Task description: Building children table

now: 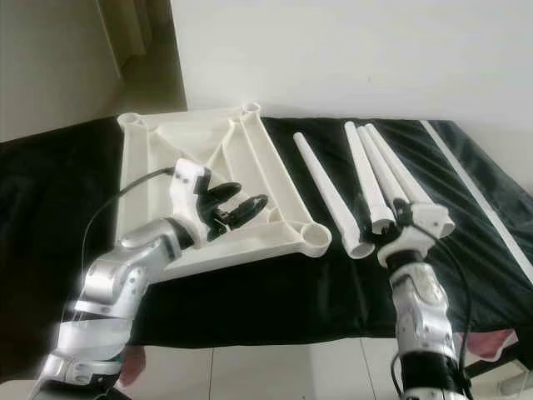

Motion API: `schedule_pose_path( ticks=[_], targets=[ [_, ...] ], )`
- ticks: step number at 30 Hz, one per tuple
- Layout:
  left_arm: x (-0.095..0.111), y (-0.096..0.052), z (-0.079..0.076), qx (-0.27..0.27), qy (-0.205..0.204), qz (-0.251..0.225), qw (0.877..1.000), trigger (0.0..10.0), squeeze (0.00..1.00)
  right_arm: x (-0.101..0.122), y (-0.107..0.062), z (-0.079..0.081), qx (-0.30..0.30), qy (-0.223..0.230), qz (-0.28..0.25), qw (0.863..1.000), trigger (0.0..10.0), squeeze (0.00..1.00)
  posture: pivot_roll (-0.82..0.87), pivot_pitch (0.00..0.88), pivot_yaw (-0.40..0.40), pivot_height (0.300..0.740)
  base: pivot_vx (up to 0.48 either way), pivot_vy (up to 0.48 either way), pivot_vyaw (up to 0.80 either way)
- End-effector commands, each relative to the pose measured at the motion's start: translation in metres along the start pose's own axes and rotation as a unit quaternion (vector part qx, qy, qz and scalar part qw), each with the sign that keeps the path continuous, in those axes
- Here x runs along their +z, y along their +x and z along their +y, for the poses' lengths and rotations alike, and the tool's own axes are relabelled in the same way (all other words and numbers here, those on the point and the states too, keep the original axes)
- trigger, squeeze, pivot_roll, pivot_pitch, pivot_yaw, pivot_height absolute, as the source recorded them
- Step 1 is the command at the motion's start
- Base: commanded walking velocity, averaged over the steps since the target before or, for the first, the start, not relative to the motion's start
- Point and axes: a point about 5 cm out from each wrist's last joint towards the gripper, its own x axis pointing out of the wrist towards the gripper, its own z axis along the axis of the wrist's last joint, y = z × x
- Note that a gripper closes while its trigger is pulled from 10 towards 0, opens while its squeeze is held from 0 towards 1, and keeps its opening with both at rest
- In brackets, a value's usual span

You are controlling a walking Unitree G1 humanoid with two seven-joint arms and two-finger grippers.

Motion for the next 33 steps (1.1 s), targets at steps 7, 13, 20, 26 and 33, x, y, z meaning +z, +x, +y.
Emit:
schedule_pose_path(
  ticks=[7, 13, 20, 26, 33],
  targets=[
    [0.0, -0.003, -0.006, -0.005, -0.003, 0.009, 1.0, 10.0, 0.0, -0.002, 0.031, 0.005, -0.024, -0.025, 0.087, 0.996, 10.0, 0.0, 0.07, 0.007, -0.028, 0.74, 0.0, 0.0, 0.0],
    [-0.004, -0.004, -0.015, -0.012, -0.008, 0.016, 1.0, 10.0, 0.0, 0.0, 0.043, 0.014, -0.012, -0.023, 0.101, 0.995, 10.0, 0.0, 0.09, 0.036, -0.035, 0.74, 0.0, 0.0, 0.0],
    [-0.009, -0.003, -0.028, -0.03, -0.013, 0.025, 0.999, 10.0, 0.0, 0.003, 0.052, 0.02, -0.005, -0.037, 0.118, 0.992, 10.0, 0.0, 0.1, 0.065, -0.046, 0.74, 0.0, 0.0, 0.0],
    [-0.02, -0.004, -0.048, -0.048, -0.017, 0.044, 0.998, 10.0, 0.0, 0.008, 0.064, 0.024, 0.005, -0.048, 0.151, 0.987, 10.0, 0.0, 0.12, 0.117, -0.063, 0.74, 0.0, 0.0, 0.0],
    [-0.027, -0.017, -0.057, -0.033, -0.031, 0.062, 0.997, 10.0, 0.0, 0.005, 0.069, 0.03, 0.019, -0.039, 0.211, 0.976, 10.0, 0.0, 0.16, 0.166, -0.079, 0.74, 0.0, 0.0, 0.0]
  ],
)
